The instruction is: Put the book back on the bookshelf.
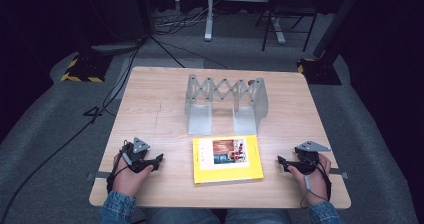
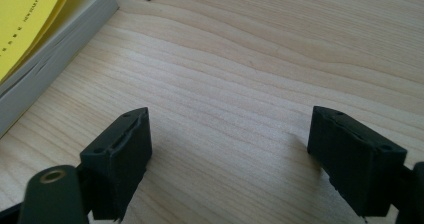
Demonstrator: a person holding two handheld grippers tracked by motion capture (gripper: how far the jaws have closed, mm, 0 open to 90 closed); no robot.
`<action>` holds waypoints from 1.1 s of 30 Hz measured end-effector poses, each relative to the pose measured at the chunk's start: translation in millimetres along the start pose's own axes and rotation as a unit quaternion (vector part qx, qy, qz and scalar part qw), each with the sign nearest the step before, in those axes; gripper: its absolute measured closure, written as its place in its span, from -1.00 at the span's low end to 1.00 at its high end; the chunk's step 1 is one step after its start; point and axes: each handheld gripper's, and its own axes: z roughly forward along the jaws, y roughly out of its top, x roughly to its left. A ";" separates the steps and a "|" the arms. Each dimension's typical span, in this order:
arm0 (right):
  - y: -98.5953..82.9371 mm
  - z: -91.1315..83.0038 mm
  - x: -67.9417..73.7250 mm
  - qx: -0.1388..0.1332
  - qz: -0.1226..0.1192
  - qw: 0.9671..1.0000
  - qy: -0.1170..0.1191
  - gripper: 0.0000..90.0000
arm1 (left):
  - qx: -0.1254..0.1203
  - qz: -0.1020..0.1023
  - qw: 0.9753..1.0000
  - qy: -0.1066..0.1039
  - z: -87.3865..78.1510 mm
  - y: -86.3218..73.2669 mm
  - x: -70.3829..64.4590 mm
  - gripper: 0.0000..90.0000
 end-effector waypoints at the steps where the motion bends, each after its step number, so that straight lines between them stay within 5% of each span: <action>1: 0.0 0.0 0.0 0.000 0.000 1.000 0.000 -0.61 | 0.000 0.000 1.000 0.000 0.0 0.0 0.0 -0.34; 13: 0.0 0.0 0.0 0.000 0.000 1.000 0.000 -0.61 | 0.000 -0.014 1.000 -0.012 -10.9 2.5 -5.5 -0.34; 20: -0.1 -0.9 0.3 -0.002 -0.005 1.000 0.007 -0.52 | -0.024 -0.034 0.998 -0.056 -25.9 14.9 -21.4 -0.36; 23: 2.4 -4.7 2.5 0.001 -0.018 1.000 0.019 -0.34 | -0.026 -0.034 0.996 -0.077 -30.3 20.3 -32.2 -0.38; 33: 6.5 -16.4 35.6 0.008 -0.053 0.996 0.072 -0.42 | -0.011 -0.014 0.990 -0.138 -20.1 27.8 -73.3 -0.42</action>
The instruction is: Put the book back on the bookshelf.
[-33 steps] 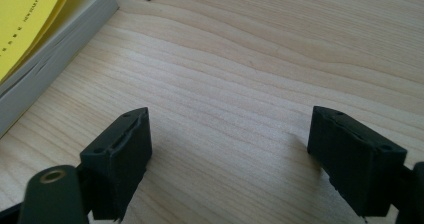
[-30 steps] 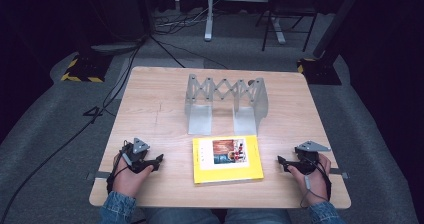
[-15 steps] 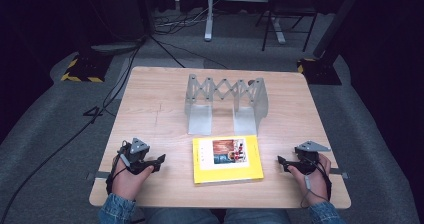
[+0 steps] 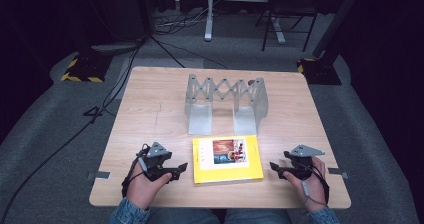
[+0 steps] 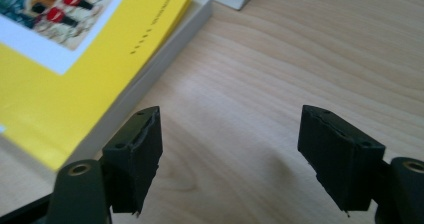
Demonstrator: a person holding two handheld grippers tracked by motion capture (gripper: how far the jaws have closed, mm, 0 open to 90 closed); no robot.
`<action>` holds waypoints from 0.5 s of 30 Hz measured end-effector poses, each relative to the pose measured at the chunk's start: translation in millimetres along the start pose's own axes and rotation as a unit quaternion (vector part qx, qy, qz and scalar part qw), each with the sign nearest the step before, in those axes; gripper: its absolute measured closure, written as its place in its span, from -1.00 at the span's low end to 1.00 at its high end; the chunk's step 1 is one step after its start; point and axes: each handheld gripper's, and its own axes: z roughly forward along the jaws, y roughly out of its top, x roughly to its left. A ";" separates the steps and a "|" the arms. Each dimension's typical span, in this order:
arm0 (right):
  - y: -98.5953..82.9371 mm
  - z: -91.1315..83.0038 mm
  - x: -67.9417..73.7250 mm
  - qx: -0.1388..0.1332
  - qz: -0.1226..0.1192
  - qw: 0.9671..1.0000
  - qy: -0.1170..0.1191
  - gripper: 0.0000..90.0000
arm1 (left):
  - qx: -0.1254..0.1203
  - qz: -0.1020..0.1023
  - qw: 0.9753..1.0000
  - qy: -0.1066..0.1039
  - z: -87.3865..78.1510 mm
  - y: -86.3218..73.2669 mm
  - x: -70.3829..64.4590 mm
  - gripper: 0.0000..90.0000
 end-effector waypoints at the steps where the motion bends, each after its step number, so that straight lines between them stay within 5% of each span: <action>1: -0.3 -1.5 1.8 0.003 -0.004 1.000 0.005 -0.42 | 0.001 0.001 1.000 -0.006 2.8 0.2 -2.7 -0.42; 8: -1.6 -11.1 17.6 0.000 -0.004 0.999 0.048 -0.51 | 0.022 0.007 0.999 -0.027 22.7 1.4 -15.9 -0.41; 15: -0.9 -0.1 40.4 0.010 -0.034 0.995 0.090 -0.52 | 0.045 0.003 0.999 -0.016 35.9 0.2 -12.4 -0.40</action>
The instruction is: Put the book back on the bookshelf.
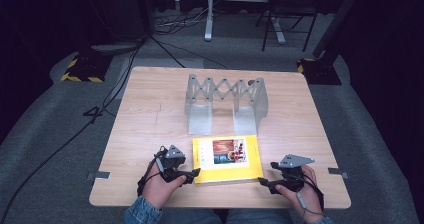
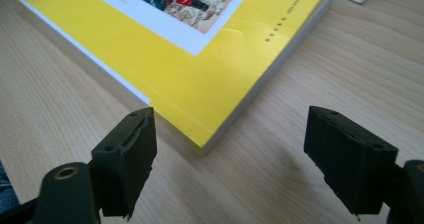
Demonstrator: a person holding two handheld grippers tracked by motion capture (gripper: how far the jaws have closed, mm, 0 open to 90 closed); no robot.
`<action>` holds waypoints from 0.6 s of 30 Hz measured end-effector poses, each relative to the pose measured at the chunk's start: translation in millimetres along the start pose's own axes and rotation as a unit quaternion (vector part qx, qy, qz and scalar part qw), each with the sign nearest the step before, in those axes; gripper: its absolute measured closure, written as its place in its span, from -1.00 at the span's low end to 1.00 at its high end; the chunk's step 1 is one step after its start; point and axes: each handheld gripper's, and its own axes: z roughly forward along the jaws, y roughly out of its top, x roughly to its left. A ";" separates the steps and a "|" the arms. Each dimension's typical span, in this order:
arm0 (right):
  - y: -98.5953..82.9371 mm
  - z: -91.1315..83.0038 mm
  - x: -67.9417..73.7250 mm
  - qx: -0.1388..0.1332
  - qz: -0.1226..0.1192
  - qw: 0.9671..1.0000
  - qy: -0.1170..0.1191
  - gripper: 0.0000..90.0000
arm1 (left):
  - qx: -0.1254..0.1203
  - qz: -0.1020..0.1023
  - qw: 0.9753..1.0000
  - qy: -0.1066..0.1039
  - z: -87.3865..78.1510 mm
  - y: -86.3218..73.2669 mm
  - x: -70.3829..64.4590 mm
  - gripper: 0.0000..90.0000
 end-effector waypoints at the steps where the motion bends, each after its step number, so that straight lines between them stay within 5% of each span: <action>1: 0.1 1.4 1.2 0.003 -0.003 1.000 0.001 -0.52 | 0.005 -0.001 1.000 0.001 1.5 -0.1 0.7 -0.40; 9: -1.0 12.8 5.7 0.008 -0.009 1.000 0.002 -0.54 | 0.014 -0.006 1.000 -0.003 7.2 1.8 2.3 -0.43; 18: 4.3 24.2 16.5 0.005 -0.049 0.999 -0.008 -0.56 | -0.005 0.002 1.000 -0.016 12.3 1.9 3.0 -0.39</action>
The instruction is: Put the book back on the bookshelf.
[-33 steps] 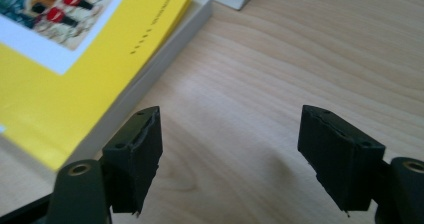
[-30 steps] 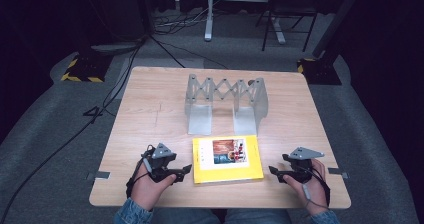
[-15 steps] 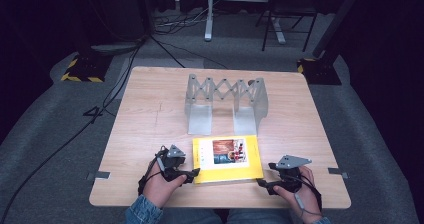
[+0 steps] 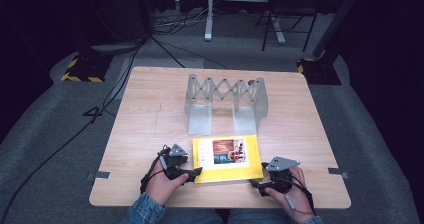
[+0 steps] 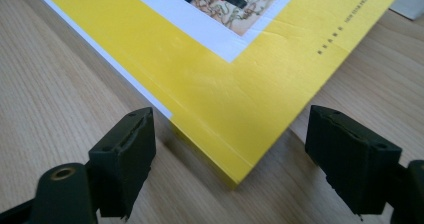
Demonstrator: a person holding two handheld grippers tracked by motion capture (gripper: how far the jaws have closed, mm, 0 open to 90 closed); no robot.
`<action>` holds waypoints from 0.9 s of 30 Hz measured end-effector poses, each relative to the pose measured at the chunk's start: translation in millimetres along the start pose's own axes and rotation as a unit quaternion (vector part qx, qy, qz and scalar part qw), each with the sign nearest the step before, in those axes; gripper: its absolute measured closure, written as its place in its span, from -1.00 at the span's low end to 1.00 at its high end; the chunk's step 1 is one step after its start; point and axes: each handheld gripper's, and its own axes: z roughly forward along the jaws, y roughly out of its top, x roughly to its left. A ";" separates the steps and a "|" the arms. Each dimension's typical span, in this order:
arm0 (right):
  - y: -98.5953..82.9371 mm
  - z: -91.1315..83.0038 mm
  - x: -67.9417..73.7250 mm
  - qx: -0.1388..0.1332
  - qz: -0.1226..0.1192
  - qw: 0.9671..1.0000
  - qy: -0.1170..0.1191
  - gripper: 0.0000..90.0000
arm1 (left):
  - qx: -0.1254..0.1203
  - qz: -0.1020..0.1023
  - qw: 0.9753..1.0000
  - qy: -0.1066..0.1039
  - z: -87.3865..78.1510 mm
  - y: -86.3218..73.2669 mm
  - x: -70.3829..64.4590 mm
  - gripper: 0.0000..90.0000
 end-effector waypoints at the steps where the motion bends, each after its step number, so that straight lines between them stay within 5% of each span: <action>1: 0.6 1.0 0.7 0.000 0.000 1.000 -0.001 -0.58 | -0.005 0.002 1.000 -0.004 1.2 -0.4 0.0 -0.37; 4: 0.8 3.5 2.0 -0.006 0.003 1.000 -0.004 -0.63 | -0.031 0.012 0.999 -0.022 6.2 -3.0 1.9 -0.34; 8: -1.0 4.2 2.3 -0.015 0.004 1.000 -0.005 -0.63 | -0.029 0.013 0.999 -0.031 6.8 -2.4 1.7 -0.23; 16: -1.0 4.2 2.3 -0.015 0.004 1.000 -0.004 -0.63 | -0.032 0.018 0.999 -0.026 5.8 -1.5 0.7 -0.19; 27: -1.0 4.2 2.3 -0.015 0.004 1.000 -0.005 -0.63 | -0.078 0.038 0.995 -0.038 -4.3 0.1 -1.8 0.09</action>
